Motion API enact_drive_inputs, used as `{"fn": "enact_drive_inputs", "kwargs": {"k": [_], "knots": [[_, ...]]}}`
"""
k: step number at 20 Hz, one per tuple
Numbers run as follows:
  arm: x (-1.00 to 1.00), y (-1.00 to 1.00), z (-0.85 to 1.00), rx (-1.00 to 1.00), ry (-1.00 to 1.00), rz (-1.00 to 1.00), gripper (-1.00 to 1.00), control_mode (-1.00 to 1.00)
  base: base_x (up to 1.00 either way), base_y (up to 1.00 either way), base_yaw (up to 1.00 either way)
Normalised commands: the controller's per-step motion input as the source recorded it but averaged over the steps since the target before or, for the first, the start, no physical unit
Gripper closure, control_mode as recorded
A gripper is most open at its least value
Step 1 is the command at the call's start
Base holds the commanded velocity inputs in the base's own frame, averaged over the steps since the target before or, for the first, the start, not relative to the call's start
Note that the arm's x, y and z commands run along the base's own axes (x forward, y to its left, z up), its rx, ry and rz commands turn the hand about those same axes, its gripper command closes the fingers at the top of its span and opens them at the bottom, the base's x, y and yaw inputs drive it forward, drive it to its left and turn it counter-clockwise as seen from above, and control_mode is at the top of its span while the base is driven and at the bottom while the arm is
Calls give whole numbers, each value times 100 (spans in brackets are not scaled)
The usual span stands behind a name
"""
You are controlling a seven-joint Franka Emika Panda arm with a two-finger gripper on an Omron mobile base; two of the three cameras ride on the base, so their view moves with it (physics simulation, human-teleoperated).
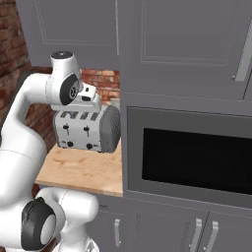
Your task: Start the toaster. Once the lever pops up, take the bread to the plate on the dining counter.
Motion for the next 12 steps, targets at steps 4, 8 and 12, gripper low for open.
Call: {"fn": "enact_drive_inputs", "kwargs": {"k": [4,8,12], "knots": [[0,0,0,0,0,0,-100,-100,0,0,0],[0,0,0,0,0,0,-100,-100,0,0,0],[0,0,0,0,0,0,-100,-100,0,0,0]]}}
